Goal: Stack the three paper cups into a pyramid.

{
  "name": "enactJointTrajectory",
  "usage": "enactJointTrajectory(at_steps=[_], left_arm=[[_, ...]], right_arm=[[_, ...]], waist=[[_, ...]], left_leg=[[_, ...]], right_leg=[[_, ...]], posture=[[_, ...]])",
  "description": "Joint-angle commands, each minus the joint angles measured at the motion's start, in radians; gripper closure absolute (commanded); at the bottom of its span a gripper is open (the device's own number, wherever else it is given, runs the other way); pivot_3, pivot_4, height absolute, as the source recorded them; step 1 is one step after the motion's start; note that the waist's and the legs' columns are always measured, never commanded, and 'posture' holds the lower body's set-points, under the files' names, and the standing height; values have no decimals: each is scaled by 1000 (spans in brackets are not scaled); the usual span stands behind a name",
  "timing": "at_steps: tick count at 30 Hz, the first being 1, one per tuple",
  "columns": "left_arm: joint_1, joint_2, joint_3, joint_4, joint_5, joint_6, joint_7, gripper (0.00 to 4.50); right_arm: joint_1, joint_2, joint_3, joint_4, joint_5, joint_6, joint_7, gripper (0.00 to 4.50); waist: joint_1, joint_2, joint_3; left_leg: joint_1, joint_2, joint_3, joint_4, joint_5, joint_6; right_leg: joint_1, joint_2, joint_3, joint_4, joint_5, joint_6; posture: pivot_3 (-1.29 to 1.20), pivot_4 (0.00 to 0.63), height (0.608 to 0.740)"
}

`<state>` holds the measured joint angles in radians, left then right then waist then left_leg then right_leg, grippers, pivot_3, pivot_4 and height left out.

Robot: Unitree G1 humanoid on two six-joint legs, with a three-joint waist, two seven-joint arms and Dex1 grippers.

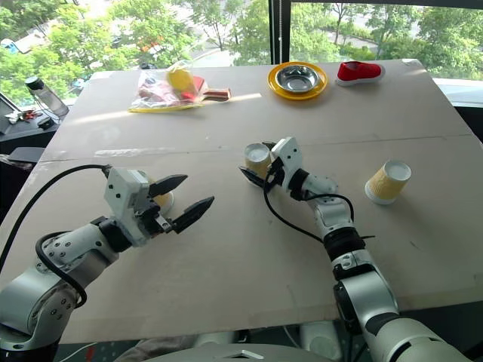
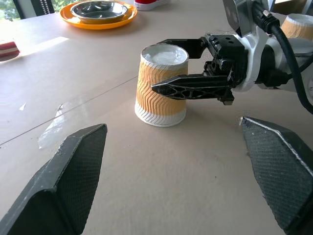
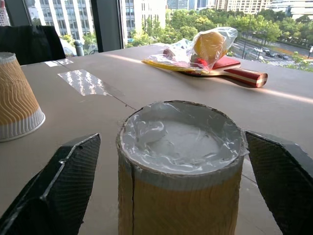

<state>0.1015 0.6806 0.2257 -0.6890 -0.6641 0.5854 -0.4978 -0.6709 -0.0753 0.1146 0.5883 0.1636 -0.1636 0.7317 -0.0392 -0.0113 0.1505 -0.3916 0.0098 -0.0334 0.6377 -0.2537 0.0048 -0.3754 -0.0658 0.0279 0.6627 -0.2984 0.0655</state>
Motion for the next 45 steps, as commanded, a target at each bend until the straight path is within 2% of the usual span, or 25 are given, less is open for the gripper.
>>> enactJointTrajectory(at_steps=[1,5,9,12,18,22,27,33,38,43,44,45], left_arm=[[-4,-13,10,-41,6,-25,-2,0],[-39,-26,-14,-39,-19,-40,-47,0],[-118,-24,-73,-15,-36,-45,-119,0],[-214,-20,-143,24,-36,-28,-174,0],[-320,-25,-202,70,-58,-11,-249,0],[-387,-34,-249,91,-63,2,-291,0],[-433,-34,-276,96,-57,21,-312,0],[-442,-27,-273,100,-41,21,-319,0],[-430,-21,-272,87,-35,25,-315,0],[-415,-15,-262,81,-25,21,-305,0],[-413,-15,-259,79,-25,21,-302,0],[-411,-15,-258,77,-25,22,-301,0]], right_arm=[[-4,-19,-26,-82,21,-26,12,22],[75,-75,-42,-244,42,20,16,22],[235,-165,-96,-532,68,94,-34,22],[357,-226,-201,-737,42,124,-149,22],[524,-303,-386,-946,5,224,-322,22],[629,-298,-486,-976,27,316,-400,22],[679,-271,-492,-960,50,408,-446,22],[650,-255,-522,-893,74,402,-489,22],[624,-255,-518,-825,160,434,-443,22],[610,-258,-517,-792,179,415,-444,22],[607,-264,-512,-787,175,407,-438,543],[605,-269,-509,-783,172,401,-434,823]], waist=[[0,0,0],[2,0,0],[13,0,0],[24,0,0],[20,0,0],[27,0,0],[18,0,0],[22,0,0],[24,0,0],[24,0,0],[24,0,0],[24,0,0]], left_leg=[[-1,0,0,0,0,-1],[-3,0,-1,0,1,-1],[-4,0,-2,0,1,-1],[-4,-1,-2,0,0,0],[-3,-2,-1,1,-1,2],[-4,-2,-2,0,-1,2],[-3,-2,-1,2,-1,3],[-3,-2,-1,2,-1,3],[-4,-2,-1,3,-1,3],[-4,-2,-1,3,-1,3],[-4,-2,-1,3,-1,3],[-4,-2,-1,3,-1,3]], right_leg=[[-1,0,0,0,0,0],[-2,0,-2,0,0,0],[-2,-1,-2,-1,0,0],[-2,-1,-2,0,0,0],[-2,1,-1,0,0,0],[-1,2,-2,0,0,0],[-1,2,0,1,0,0],[-1,3,0,1,0,0],[-1,3,0,1,0,0],[-1,3,0,1,0,0],[-1,3,0,1,0,0],[-1,3,0,1,0,0]], posture=[[0,150,740],[0,150,740],[0,150,740],[0,150,740],[0,150,740],[0,150,740],[0,150,740],[0,150,740],[0,150,740],[0,150,740],[0,150,740],[0,150,740]])
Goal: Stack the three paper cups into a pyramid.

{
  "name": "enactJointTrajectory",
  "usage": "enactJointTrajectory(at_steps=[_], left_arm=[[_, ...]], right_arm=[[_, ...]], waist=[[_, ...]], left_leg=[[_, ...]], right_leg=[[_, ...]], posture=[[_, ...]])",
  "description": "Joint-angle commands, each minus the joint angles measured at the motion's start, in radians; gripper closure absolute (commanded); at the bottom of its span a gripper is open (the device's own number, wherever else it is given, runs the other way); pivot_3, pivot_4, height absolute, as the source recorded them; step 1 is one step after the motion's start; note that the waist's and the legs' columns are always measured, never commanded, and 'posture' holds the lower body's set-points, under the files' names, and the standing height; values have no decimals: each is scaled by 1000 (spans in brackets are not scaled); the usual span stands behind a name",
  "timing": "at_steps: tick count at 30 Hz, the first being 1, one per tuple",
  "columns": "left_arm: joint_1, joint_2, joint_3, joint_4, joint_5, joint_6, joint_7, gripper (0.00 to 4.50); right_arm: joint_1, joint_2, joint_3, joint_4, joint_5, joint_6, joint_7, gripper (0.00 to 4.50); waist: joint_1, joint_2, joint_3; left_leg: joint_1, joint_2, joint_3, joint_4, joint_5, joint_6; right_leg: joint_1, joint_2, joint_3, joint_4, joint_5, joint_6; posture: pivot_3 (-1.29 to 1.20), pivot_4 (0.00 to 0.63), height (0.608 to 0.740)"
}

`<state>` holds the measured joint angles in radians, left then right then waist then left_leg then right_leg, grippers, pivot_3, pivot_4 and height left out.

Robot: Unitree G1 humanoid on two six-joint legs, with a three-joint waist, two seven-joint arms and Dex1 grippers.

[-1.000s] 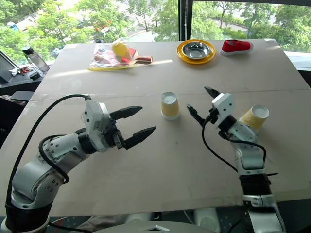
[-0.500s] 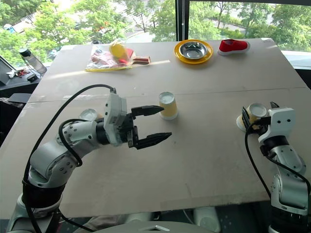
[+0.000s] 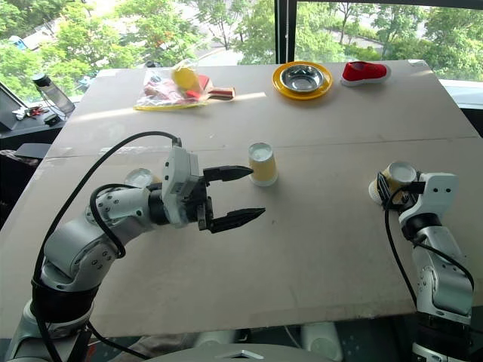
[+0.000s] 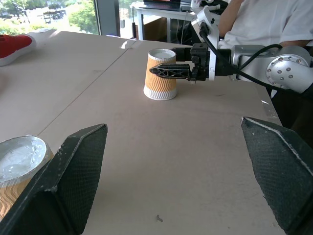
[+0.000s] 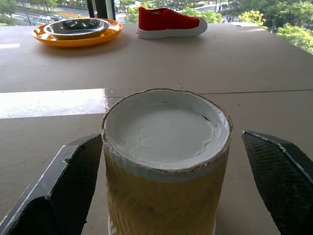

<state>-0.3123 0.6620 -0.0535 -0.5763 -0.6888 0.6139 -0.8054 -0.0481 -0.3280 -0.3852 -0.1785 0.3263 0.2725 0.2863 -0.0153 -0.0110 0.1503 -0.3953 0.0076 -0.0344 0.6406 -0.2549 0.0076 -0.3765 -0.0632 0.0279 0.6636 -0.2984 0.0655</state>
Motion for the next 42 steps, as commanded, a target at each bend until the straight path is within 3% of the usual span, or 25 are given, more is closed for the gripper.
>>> enactJointTrajectory(at_steps=[1,3,4,10,15,25,33,42], left_arm=[[5,4,23,-36,0,-7,8,0],[15,4,26,-35,3,-10,12,0],[30,3,31,-29,10,-17,17,0],[167,1,88,-15,62,-70,52,0],[271,-19,136,-39,97,-96,112,0],[336,-51,191,-68,132,-118,198,0],[348,-60,186,-93,130,-109,219,0],[347,-60,175,-94,131,-109,222,0]], right_arm=[[-17,-24,1,-11,0,-47,24,1297],[-7,-39,24,-3,-19,-79,57,2216],[0,-42,35,2,-24,-93,70,2331],[-39,-41,132,-9,-35,-144,141,2333],[-161,8,255,41,-45,-134,169,2333],[-322,95,435,195,-95,-122,227,2333],[-393,140,467,238,-118,-125,217,2333],[-377,131,471,217,-139,-95,213,2333]], waist=[[0,0,0],[0,0,0],[0,0,0],[-7,0,0],[-8,0,0],[-5,-1,0],[-1,-1,0],[-2,-1,0]], left_leg=[[0,0,0,0,0,0],[0,0,0,0,0,0],[0,0,0,0,0,0],[0,1,0,0,0,0],[1,2,0,1,0,0],[-1,1,-1,3,0,0],[-1,1,-1,2,1,-1],[-1,1,-1,2,0,-1]], right_leg=[[0,0,0,0,0,0],[0,0,0,0,0,0],[0,0,0,0,0,0],[0,0,0,0,0,0],[0,1,0,1,0,0],[0,0,-1,1,0,0],[0,0,-2,1,0,0],[0,0,-2,1,0,0]], posture=[[0,150,740],[0,150,740],[0,150,740],[0,150,740],[0,150,740],[0,150,740],[0,150,740],[0,150,740]])
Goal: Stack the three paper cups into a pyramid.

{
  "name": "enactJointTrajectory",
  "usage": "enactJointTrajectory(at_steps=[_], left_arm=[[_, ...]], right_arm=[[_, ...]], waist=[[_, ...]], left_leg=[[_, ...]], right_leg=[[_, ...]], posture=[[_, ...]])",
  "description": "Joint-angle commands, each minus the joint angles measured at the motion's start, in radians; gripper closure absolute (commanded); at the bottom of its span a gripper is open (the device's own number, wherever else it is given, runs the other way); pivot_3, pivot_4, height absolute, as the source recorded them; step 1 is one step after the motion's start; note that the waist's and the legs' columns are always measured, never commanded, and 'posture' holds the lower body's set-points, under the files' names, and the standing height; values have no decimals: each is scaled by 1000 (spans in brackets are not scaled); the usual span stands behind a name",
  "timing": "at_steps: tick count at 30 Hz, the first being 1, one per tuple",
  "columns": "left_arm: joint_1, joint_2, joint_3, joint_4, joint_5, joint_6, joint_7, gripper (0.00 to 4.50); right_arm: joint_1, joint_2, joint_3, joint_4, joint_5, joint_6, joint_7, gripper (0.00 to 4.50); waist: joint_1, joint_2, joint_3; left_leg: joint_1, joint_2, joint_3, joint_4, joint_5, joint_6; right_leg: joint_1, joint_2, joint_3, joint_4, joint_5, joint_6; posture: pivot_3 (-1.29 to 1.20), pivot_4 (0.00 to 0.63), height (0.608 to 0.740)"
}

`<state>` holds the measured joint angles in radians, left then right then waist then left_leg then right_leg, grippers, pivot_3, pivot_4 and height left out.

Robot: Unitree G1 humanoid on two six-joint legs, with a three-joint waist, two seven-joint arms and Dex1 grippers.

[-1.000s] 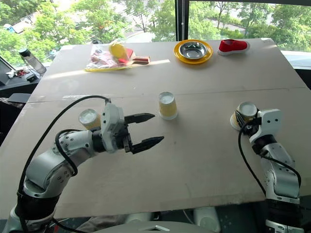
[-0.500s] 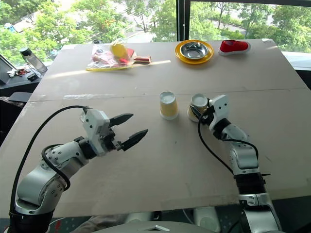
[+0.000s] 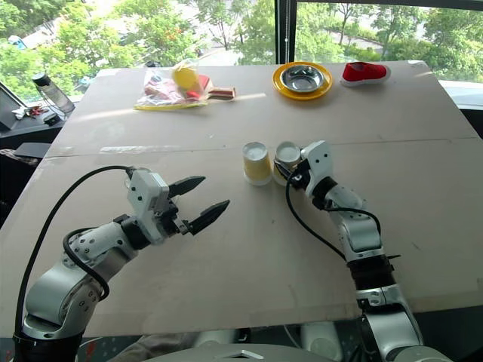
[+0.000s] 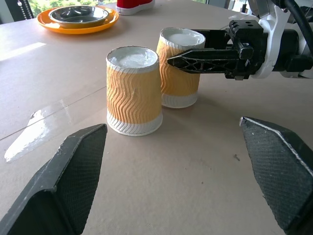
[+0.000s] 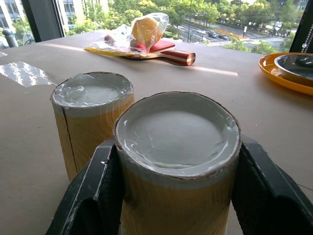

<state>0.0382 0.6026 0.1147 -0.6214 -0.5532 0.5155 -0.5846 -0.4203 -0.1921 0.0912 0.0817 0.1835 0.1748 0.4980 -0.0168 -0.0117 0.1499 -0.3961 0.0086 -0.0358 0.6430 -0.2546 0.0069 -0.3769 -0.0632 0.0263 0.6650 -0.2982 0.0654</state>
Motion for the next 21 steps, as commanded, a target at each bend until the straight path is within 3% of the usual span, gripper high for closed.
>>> enactJointTrajectory(at_steps=[1,2,5,12,17,21], left_arm=[[-5,-1,6,-48,-4,-11,2,0],[-6,-2,4,-48,-4,-11,2,0],[-9,-5,0,-47,-2,-12,4,0],[10,-31,6,-65,-7,-29,19,0],[102,-62,6,-124,50,-73,60,0],[229,-185,62,-195,124,-176,191,0]], right_arm=[[-4,-4,-5,-45,4,5,2,2333],[-4,-3,-5,-47,4,7,2,1327],[0,0,-6,-51,7,5,6,112],[17,-17,-48,-73,24,-32,8,19],[84,-92,-104,-179,99,-41,89,19],[217,-274,-231,-366,277,61,248,19]], waist=[[0,0,0],[-1,0,0],[-1,0,0],[0,0,0],[2,0,0],[5,1,0]], left_leg=[[0,0,0,0,0,0],[0,0,0,0,0,0],[0,0,0,0,0,0],[0,0,0,0,0,0],[-1,1,0,0,0,1],[-1,2,0,0,-1,1]], right_leg=[[0,0,0,0,0,0],[0,0,0,0,0,0],[0,0,0,0,0,0],[0,0,0,0,0,0],[0,-1,0,-1,0,0],[0,-2,0,-1,0,0]], posture=[[0,150,740],[0,150,740],[0,150,740],[0,150,740],[0,150,740],[0,150,740]])
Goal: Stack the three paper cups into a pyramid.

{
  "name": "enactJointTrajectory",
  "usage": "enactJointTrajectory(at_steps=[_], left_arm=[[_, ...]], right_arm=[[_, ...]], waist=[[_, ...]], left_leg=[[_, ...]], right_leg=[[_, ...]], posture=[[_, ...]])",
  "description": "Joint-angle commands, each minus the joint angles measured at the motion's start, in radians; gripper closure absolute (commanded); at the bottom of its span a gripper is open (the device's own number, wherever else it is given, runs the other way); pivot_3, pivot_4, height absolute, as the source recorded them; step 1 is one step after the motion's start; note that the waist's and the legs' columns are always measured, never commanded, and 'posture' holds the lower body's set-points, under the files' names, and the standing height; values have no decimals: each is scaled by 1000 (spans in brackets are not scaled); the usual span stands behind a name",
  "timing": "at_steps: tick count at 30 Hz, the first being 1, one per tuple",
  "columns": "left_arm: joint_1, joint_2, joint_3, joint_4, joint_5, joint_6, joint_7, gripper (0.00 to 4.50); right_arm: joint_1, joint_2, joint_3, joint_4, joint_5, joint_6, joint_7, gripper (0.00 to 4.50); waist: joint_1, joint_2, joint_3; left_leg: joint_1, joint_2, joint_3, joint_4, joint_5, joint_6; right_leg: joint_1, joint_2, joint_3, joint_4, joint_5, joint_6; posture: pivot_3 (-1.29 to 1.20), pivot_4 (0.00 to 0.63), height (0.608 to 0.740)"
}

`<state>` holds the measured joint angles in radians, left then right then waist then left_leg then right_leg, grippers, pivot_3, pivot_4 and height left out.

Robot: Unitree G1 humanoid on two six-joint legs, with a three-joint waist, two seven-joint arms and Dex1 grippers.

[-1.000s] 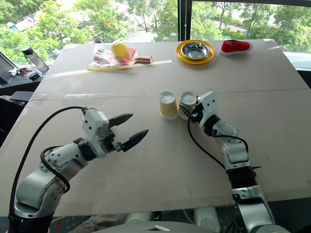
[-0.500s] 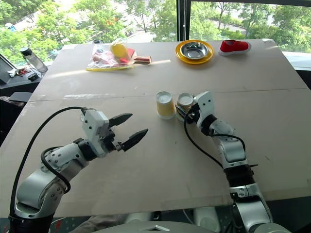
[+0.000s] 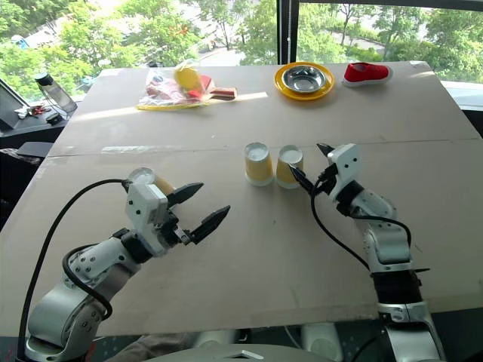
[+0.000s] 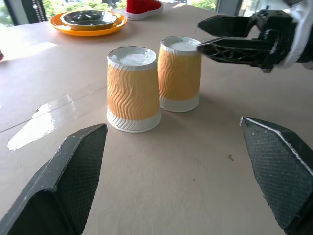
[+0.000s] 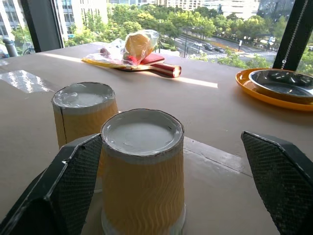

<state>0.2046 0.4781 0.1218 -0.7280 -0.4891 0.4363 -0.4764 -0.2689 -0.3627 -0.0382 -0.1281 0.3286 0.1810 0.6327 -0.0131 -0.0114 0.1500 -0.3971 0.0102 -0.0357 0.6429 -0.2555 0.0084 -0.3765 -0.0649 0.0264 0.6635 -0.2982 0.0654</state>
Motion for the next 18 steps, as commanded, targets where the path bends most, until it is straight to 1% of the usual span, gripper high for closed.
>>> enactJointTrajectory(at_steps=[1,4,6,9,13,18], left_arm=[[78,-85,59,-95,77,-118,103,0],[113,-139,63,-92,157,-164,169,0],[134,-185,72,-72,229,-178,247,0],[157,-241,88,-50,304,-196,325,0],[159,-281,116,-25,343,-208,375,0],[134,-280,152,31,351,-223,378,0]], right_arm=[[94,-132,-117,-186,171,76,141,19],[178,-203,-144,-256,264,134,206,19],[280,-248,-160,-308,341,152,310,19],[382,-278,-166,-351,399,145,400,19],[421,-264,-156,-370,414,100,445,19],[407,-222,-138,-390,448,89,439,19]], waist=[[3,0,0],[1,-1,-1],[0,-1,-1],[3,-1,-1],[0,-2,-1],[4,-2,-1]], left_leg=[[-1,0,0,0,0,0],[0,0,0,0,-1,1],[4,0,0,0,-1,1],[5,0,-2,1,-1,2],[5,-1,-1,4,-1,2],[7,-2,-3,6,-1,2]], right_leg=[[0,-1,0,-1,0,0],[1,-1,0,-1,0,0],[4,1,0,0,0,0],[7,1,-1,-1,0,0],[8,2,-1,-1,0,0],[12,2,-3,-1,0,0]], posture=[[0,150,740],[0,150,740],[0,150,740],[0,150,740],[0,150,740],[0,150,740]])
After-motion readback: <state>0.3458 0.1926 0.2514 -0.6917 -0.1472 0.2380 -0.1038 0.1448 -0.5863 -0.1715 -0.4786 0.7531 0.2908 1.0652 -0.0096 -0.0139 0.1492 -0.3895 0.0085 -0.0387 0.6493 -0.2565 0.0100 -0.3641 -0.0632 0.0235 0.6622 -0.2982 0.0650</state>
